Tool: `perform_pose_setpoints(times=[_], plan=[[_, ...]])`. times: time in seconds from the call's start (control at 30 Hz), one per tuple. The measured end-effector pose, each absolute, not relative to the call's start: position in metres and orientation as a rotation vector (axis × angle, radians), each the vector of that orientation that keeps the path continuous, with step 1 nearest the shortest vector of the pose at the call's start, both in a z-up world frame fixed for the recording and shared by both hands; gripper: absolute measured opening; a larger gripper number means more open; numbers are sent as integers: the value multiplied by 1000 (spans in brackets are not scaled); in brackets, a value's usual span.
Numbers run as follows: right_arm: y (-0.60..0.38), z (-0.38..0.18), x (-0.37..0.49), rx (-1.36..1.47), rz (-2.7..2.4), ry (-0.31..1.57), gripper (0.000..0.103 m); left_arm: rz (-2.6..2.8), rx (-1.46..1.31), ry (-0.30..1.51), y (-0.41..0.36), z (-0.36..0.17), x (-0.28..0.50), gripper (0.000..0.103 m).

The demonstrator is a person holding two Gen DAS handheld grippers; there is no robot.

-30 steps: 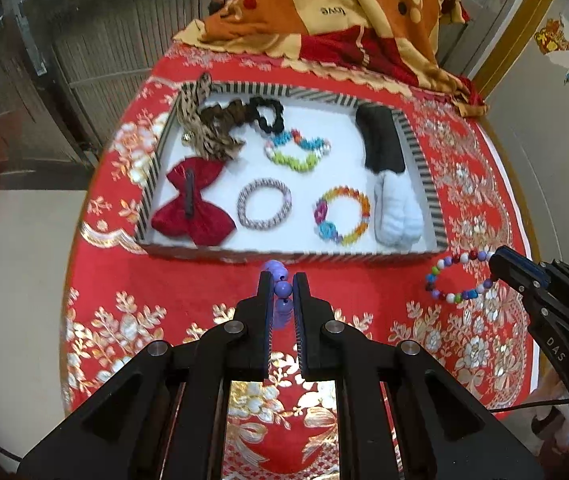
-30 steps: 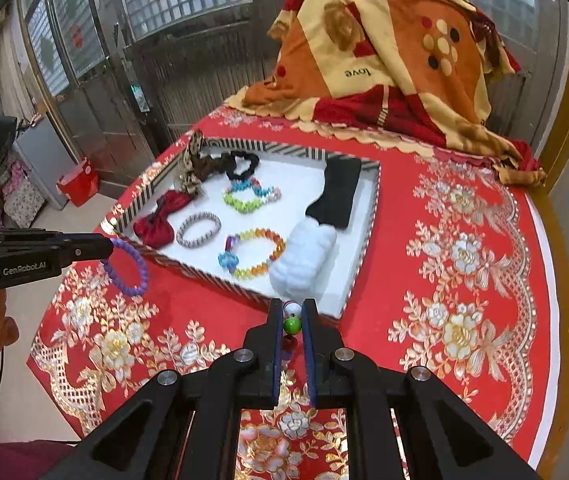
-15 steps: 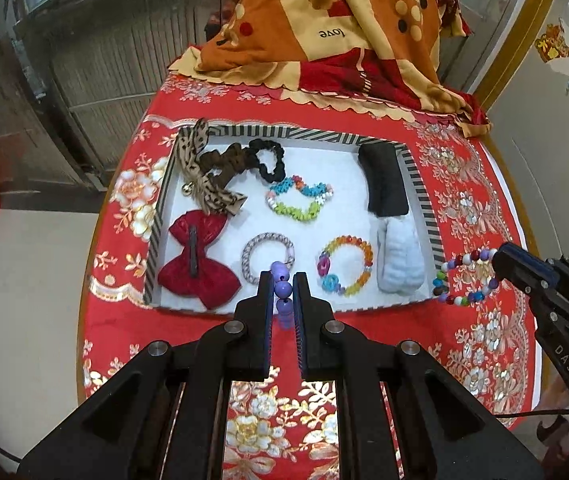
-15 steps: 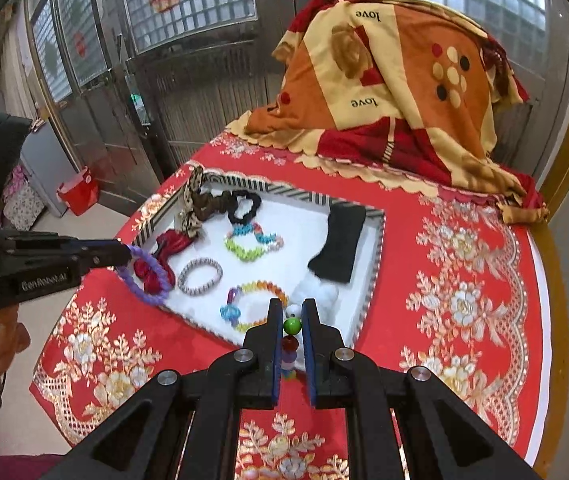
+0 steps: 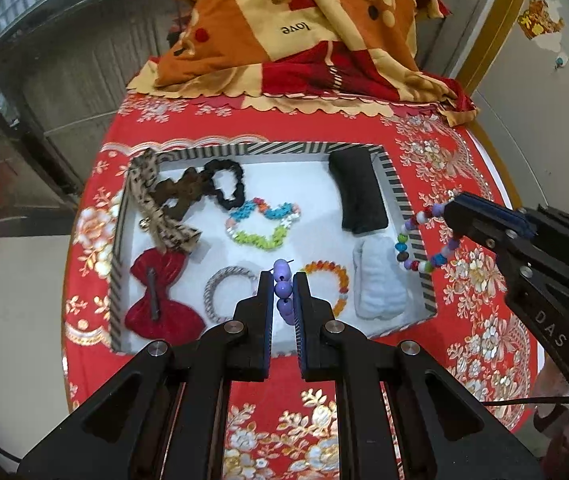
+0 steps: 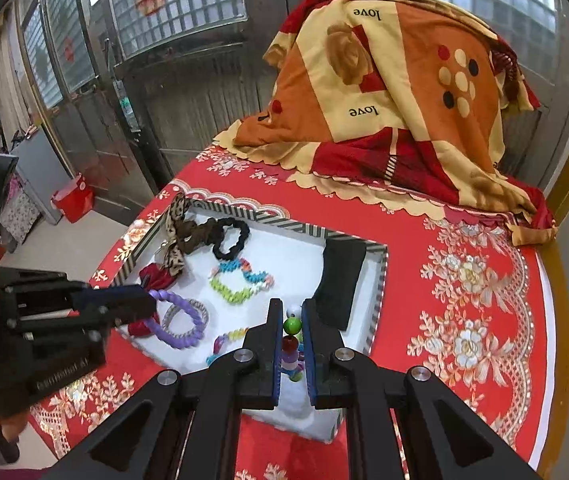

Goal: Organize jewelry
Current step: 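Carry both bead bracelets over the tray with both tools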

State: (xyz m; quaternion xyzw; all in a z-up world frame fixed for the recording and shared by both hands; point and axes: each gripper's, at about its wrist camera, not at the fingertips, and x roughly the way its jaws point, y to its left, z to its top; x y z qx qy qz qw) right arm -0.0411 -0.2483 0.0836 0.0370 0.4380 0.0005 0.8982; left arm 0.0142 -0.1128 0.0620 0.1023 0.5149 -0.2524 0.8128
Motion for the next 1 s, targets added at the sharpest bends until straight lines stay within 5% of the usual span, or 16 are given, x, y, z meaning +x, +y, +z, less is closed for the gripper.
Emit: perform_pose_setpoints(times=[1.0], plan=[[-268, -10, 99, 180, -4, 1095, 9, -438, 167, 1284, -110, -27, 95, 8]])
